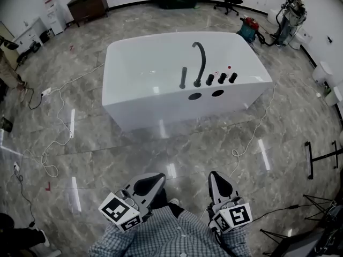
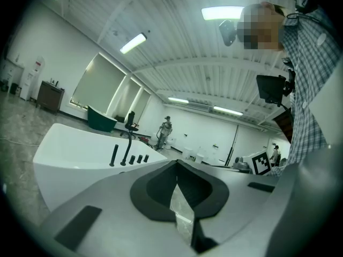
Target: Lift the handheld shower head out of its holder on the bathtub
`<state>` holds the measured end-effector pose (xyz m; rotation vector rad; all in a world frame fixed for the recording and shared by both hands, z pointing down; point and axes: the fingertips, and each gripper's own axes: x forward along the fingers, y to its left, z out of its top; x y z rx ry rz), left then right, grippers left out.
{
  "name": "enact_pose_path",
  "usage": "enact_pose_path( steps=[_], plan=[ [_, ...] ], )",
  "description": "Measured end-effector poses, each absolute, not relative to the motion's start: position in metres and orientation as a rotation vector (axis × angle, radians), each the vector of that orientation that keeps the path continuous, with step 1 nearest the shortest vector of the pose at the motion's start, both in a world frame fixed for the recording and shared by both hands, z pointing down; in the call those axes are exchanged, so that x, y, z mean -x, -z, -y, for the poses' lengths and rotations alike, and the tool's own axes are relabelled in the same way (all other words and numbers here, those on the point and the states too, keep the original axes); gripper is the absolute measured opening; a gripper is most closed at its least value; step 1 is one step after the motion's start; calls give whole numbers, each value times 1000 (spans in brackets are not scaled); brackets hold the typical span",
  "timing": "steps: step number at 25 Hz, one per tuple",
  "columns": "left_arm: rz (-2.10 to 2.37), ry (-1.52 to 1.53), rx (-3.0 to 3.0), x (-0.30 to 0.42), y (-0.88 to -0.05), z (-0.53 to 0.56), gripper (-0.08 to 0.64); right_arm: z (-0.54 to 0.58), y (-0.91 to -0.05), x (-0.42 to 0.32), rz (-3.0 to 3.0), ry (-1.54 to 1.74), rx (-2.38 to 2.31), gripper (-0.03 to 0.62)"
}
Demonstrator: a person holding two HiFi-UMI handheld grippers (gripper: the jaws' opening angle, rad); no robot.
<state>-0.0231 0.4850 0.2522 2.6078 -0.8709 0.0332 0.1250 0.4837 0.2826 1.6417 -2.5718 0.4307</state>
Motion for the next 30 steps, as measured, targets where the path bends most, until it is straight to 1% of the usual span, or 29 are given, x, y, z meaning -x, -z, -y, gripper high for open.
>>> enact_pose_path(
  steps=[5,11,17,21,30],
  plan=[
    [903,-26,-2617,31,-253,-453,6,-457,-284,-127,2570,-421,-1663,17],
    [911,-13,-2625,47,-252,-385,6,-397,-278,-123,2553,-413,-1714,17],
    [841,-51,-2661,68,-251,-319,6,-327,-272,-85,2536,-341,-1677,17],
    [813,-87,-2684,86,-259,-281,6,-288,-275,-63,2520,-348,-1693,17],
    [833,-63,-2643,118,-264,-219,6,-230,-281,-44,2474,-384,-1704,17]
  ],
)
